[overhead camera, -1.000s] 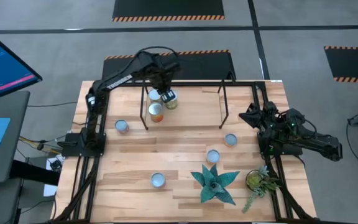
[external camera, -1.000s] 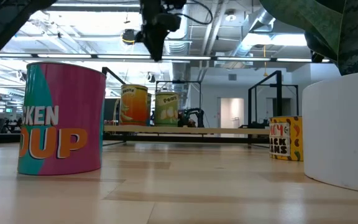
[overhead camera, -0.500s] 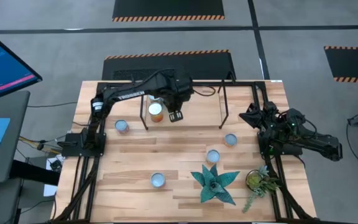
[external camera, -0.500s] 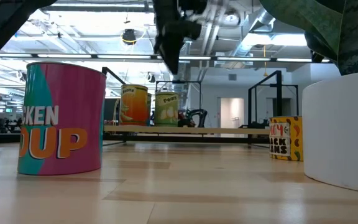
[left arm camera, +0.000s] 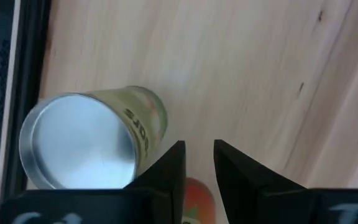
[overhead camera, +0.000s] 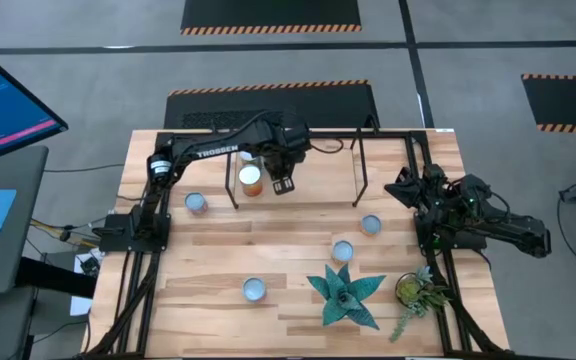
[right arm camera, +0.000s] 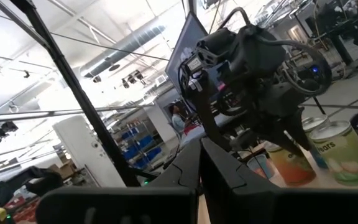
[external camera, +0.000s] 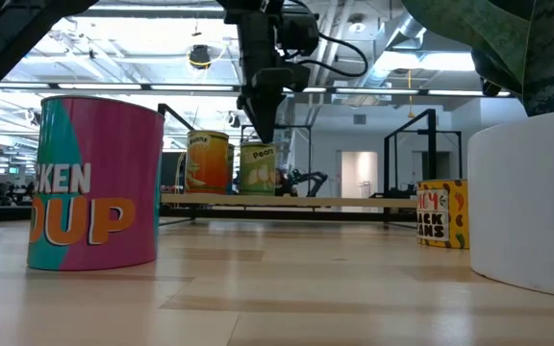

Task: Pick and place cans onto a shelf
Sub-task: Put the canned pears on the shelf, then put the canned corn on the shelf

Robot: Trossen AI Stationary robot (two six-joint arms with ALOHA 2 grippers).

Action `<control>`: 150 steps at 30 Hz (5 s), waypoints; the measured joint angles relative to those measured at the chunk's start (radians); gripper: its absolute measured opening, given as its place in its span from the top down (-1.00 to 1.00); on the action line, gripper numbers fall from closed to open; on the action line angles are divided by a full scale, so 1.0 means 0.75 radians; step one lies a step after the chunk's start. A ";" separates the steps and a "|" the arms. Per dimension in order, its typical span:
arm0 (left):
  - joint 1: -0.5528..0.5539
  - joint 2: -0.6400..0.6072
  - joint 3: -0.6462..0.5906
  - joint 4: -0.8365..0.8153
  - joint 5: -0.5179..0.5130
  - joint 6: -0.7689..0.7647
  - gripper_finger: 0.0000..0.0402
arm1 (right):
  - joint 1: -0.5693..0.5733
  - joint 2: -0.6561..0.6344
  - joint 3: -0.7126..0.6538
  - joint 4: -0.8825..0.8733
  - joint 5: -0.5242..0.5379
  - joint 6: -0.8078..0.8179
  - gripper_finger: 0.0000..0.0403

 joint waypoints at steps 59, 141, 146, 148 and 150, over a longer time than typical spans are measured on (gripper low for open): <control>-0.085 -0.363 -0.114 -0.401 -0.267 -0.144 0.65 | -0.002 0.000 0.000 -0.002 0.001 0.046 0.81; 0.608 -1.363 -1.744 0.213 0.204 -0.312 0.65 | -0.001 -0.001 0.000 -0.176 -0.075 0.106 0.81; 0.608 -1.407 -1.734 0.208 0.084 -0.328 0.65 | -0.001 -0.001 0.000 -0.182 -0.075 0.112 0.81; 0.608 -1.405 -1.736 0.209 0.066 -0.343 0.65 | 0.000 0.000 0.000 -0.181 -0.075 0.114 0.81; 0.608 -1.398 -1.744 0.203 0.060 -0.371 0.65 | -0.001 0.000 0.000 -0.182 -0.075 0.114 0.81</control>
